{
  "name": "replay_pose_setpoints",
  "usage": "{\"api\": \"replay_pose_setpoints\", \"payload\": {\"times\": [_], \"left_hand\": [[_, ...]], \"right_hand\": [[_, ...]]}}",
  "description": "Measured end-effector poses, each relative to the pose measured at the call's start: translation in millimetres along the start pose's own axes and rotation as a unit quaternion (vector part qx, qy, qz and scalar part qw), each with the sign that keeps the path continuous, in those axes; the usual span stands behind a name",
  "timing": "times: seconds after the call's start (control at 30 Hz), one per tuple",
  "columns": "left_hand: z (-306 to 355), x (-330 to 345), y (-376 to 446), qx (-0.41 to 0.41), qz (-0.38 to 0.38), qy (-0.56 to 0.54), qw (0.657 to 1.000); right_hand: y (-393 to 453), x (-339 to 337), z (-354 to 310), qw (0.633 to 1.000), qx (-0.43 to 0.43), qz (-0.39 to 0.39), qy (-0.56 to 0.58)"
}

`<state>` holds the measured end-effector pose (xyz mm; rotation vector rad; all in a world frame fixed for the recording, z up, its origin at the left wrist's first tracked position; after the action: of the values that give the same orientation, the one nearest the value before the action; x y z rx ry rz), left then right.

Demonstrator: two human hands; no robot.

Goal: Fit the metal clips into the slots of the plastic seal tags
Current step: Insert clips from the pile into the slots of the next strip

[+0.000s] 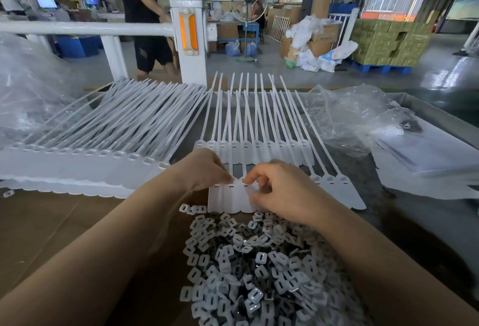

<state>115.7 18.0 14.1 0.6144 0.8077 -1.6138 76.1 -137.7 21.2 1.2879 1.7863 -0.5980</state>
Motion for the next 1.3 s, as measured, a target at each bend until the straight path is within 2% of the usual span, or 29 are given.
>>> {"api": "replay_pose_setpoints", "payload": {"times": [0.13,0.33,0.57,0.87,1.1,1.3], "left_hand": [[-3.2,3.0,-0.8,-0.030,-0.001,-0.056,0.998],[-1.7,3.6,-0.7,-0.027,-0.008,-0.079,0.996],[-5.6,-0.4,-2.5,-0.019,-0.013,-0.102,0.994],[-4.6,-2.7,-6.9,-0.009,-0.045,-0.079,0.996],[-5.6,-5.6,-8.4,-0.004,-0.045,-0.069,0.997],[-1.3,-11.0,-8.1,0.033,0.002,-0.035,0.999]], "right_hand": [[0.5,0.3,0.3,1.000,0.001,-0.003,0.003],[-0.8,-3.3,-7.2,0.999,-0.027,0.002,0.026],[-7.3,8.1,-27.6,0.987,-0.089,-0.131,0.031],[-13.9,13.1,-31.8,0.976,-0.094,-0.195,0.023],[-15.3,14.5,-35.3,0.973,-0.103,-0.207,0.019],[-12.6,11.5,-33.3,0.973,-0.078,-0.205,0.067]]}}
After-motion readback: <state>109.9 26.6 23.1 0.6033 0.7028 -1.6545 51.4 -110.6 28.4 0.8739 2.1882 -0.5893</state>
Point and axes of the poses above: each hand's wrist, its own y-axis towards the middle knuckle, its own x-axis out of the palm, z = x × y, the point moved 7 cm from there along y, towards the middle knuckle, and after that the axes turned 2 degrees about y, right-handed, at the moved point
